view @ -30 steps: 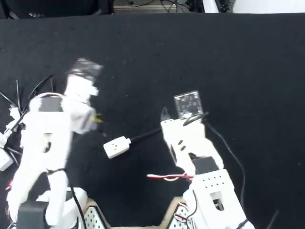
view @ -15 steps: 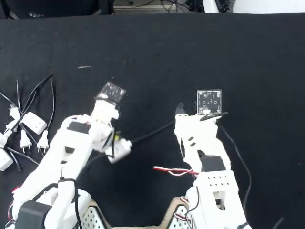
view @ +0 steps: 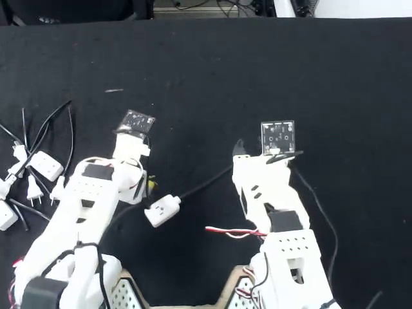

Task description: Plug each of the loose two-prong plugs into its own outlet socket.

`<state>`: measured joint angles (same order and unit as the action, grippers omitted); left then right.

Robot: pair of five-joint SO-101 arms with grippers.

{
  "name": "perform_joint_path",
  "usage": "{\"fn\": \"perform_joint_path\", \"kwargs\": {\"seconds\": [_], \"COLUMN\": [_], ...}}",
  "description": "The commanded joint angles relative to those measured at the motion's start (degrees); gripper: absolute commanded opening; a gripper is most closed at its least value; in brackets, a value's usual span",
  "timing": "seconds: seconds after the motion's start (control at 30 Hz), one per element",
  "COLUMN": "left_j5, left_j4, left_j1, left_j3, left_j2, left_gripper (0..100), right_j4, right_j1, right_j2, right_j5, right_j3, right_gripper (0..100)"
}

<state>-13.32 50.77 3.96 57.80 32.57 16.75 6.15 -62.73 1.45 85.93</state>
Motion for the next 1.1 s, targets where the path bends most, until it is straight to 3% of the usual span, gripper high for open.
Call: {"fn": "perform_joint_path", "kwargs": {"seconds": [0.0,0.23,0.43,0.8,1.07], "left_j5": [0.3,-5.5,-8.1,-7.6,-4.7], "left_j4": [9.7,8.4,5.3,-4.1,-3.7], "left_j1": [4.3,16.3,18.7,18.6,16.9], "left_j3": [-4.7,7.1,13.0,9.2,2.1], "left_j2": [6.6,21.5,26.8,4.9,-6.7], "left_gripper": [23,23,23,23,22], "right_j4": [-1.1,-1.1,-1.1,-1.1,-1.1], "right_j1": [0.8,-1.8,-3.3,-3.2,-3.2], "right_j2": [0.2,0.2,0.2,0.2,0.2], "right_j5": [0.4,0.4,0.7,0.6,0.4], "right_j3": [-4.2,-4.4,-4.9,-4.8,-4.7], "right_gripper": [14.1,14.1,14.1,14.1,14.1]}}
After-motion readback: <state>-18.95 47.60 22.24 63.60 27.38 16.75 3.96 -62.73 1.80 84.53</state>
